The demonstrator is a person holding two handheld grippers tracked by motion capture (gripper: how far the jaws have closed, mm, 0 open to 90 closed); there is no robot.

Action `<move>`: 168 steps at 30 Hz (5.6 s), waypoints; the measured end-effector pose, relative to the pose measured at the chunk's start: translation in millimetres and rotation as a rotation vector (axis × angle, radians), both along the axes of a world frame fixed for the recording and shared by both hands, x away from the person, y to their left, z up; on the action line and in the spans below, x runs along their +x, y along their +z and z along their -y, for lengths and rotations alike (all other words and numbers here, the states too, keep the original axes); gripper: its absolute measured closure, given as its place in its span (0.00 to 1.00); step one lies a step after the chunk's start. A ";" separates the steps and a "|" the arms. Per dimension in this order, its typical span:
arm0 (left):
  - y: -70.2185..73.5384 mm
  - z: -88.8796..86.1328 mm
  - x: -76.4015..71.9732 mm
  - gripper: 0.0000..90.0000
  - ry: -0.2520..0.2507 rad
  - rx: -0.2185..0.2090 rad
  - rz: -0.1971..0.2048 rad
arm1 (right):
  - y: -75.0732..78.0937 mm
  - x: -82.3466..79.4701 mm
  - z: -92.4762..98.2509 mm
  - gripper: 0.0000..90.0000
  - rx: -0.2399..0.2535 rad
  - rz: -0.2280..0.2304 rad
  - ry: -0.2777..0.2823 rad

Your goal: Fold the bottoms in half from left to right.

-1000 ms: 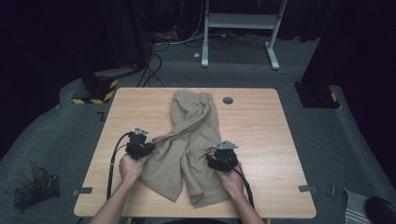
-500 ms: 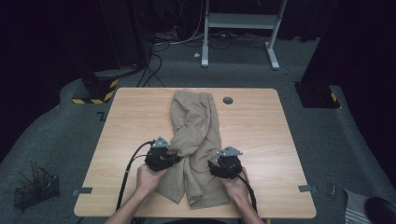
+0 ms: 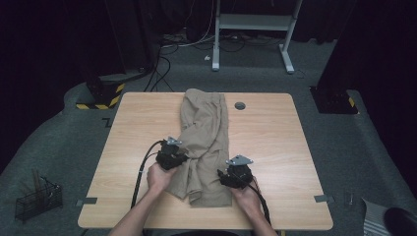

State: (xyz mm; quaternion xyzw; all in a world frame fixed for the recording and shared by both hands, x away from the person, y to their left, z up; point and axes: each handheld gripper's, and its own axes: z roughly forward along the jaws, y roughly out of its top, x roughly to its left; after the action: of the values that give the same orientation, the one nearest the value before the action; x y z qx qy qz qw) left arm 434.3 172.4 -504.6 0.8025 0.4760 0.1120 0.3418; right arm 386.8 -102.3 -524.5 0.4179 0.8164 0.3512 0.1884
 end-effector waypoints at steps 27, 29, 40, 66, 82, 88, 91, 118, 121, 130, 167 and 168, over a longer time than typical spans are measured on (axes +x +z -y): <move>-2.2 39.5 -9.8 0.94 -0.103 0.047 -0.005 | 0.2 -10.4 6.1 0.44 0.003 -0.001 0.012; -0.5 39.4 -8.0 0.92 -0.097 0.052 -0.003 | 0.2 -3.9 4.4 0.44 0.003 0.000 0.002; 21.4 6.9 -58.8 0.50 -0.059 -0.003 0.091 | 0.2 -3.9 6.0 0.44 0.005 -0.001 -0.004; 25.3 1.2 -80.6 0.99 -0.093 -0.113 0.153 | 0.2 -5.0 5.6 0.44 0.000 0.003 -0.009; 3.9 62.8 -74.2 0.52 -0.142 0.095 0.121 | 2.7 -19.6 5.2 0.46 -0.025 -0.003 0.024; -5.6 50.5 -76.3 0.51 -0.097 0.210 0.147 | 1.6 -16.8 11.5 0.43 -0.004 -0.014 0.033; -5.1 35.8 -75.9 0.49 -0.077 0.183 0.117 | 1.5 -15.9 16.1 0.43 -0.006 -0.010 0.031; 9.7 -42.0 -47.2 0.43 0.137 -0.023 0.065 | 9.6 -14.1 -1.8 0.47 0.017 -0.013 0.054; 2.9 -41.2 -41.0 0.51 0.122 -0.030 0.035 | 5.0 -13.0 -6.1 0.46 -0.002 -0.027 0.062; 23.2 -36.5 -55.3 0.99 0.037 -0.084 0.137 | 1.5 -15.1 -5.9 0.47 -0.011 0.001 0.071; -2.6 39.7 -84.9 0.40 -0.072 0.061 0.162 | 19.8 -9.3 16.4 0.44 0.033 -0.056 0.033; -4.0 38.3 -86.4 0.38 -0.063 0.060 0.162 | 22.9 -10.5 16.5 0.44 0.045 -0.043 0.037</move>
State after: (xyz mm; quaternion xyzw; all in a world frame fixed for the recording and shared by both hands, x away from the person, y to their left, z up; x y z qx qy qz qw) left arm 347.9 134.1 -508.6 0.8153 0.4178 0.1801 0.3581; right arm 376.3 -118.8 -501.5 0.4143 0.8197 0.3639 0.1550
